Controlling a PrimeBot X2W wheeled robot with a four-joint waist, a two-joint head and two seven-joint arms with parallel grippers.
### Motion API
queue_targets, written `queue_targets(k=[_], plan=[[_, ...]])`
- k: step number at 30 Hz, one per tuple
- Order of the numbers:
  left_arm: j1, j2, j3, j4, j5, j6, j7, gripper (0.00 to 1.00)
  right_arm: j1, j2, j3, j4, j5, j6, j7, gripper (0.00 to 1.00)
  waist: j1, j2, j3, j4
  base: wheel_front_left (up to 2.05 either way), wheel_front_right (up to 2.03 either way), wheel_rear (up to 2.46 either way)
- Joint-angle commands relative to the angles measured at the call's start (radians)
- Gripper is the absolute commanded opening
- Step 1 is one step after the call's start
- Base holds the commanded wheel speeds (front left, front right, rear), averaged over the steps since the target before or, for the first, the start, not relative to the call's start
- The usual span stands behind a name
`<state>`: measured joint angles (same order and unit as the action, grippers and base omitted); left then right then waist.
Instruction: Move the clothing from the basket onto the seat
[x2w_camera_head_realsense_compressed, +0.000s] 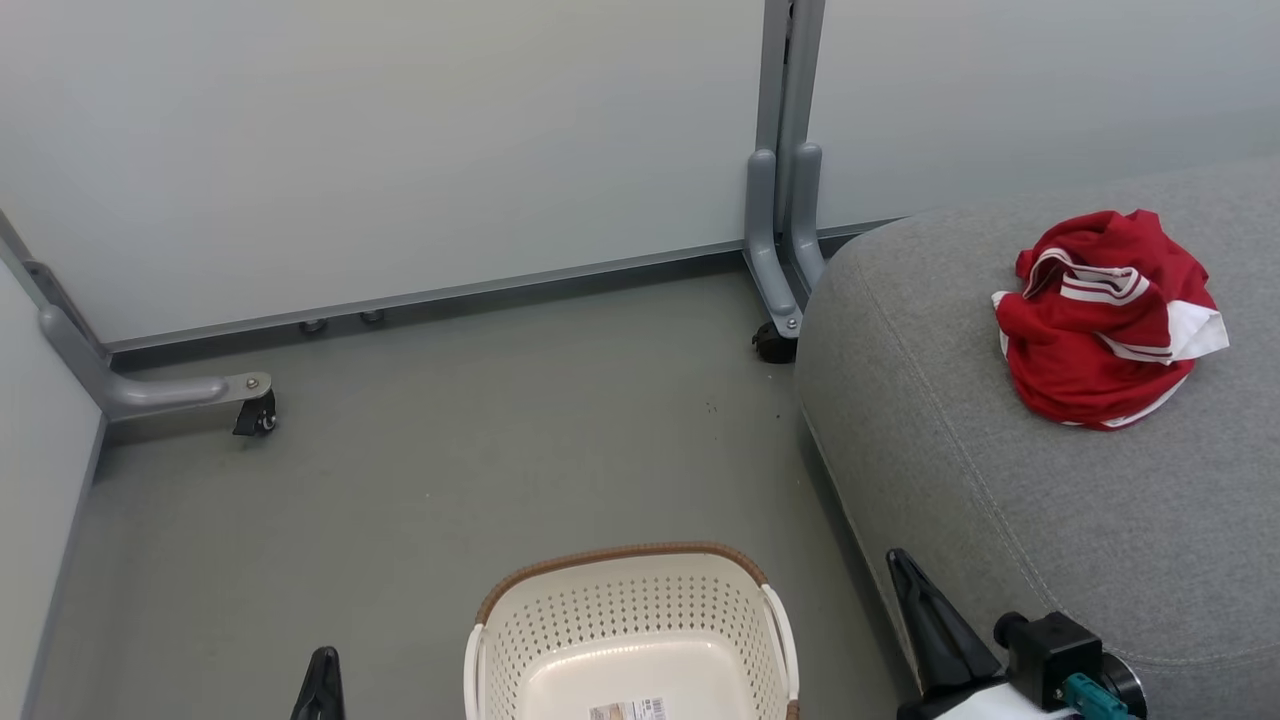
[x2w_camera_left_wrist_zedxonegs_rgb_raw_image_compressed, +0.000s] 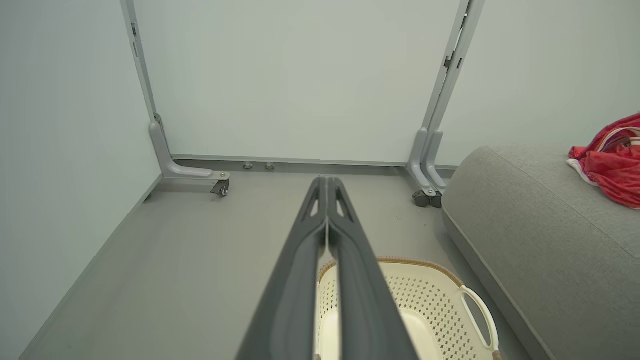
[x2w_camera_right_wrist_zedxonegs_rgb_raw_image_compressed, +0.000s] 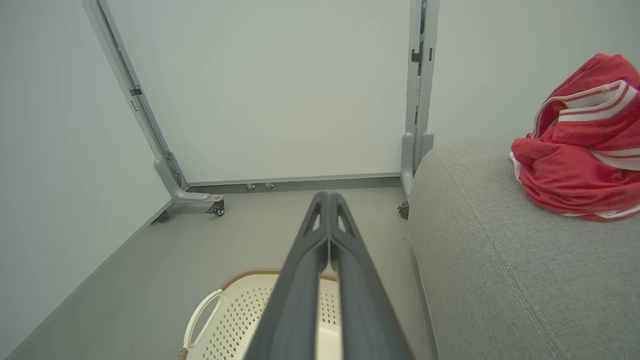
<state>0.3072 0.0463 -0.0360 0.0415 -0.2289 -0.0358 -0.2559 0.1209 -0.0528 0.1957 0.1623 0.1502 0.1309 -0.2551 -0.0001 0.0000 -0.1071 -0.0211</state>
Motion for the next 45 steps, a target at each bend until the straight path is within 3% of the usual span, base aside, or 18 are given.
queue_targets(k=[1, 21, 45], plan=[[-0.021, 0.004, 0.004, -0.008, -0.052, -0.004, 0.008, 0.0, -0.018, -0.004, -0.009, -0.015, 0.056, 0.0, 0.007, 0.0, 0.0001, 0.0, 0.002, 0.0, 0.0, 0.0, 0.0], [-0.127, 0.019, 0.024, 0.052, -0.41, -0.029, 0.087, 0.0, -0.078, -0.024, -0.06, 0.012, 0.441, 0.0, 0.079, 0.0, 0.0001, 0.0, 0.019, 0.004, 0.0, 0.0, 0.0], [-0.224, 0.027, 0.05, 0.099, -0.74, -0.052, 0.166, 0.0, -0.129, -0.033, -0.119, 0.032, 0.792, 0.0, 0.156, 0.0, 0.0001, 0.0, 0.041, 0.008, 0.0, 0.0, 0.0]])
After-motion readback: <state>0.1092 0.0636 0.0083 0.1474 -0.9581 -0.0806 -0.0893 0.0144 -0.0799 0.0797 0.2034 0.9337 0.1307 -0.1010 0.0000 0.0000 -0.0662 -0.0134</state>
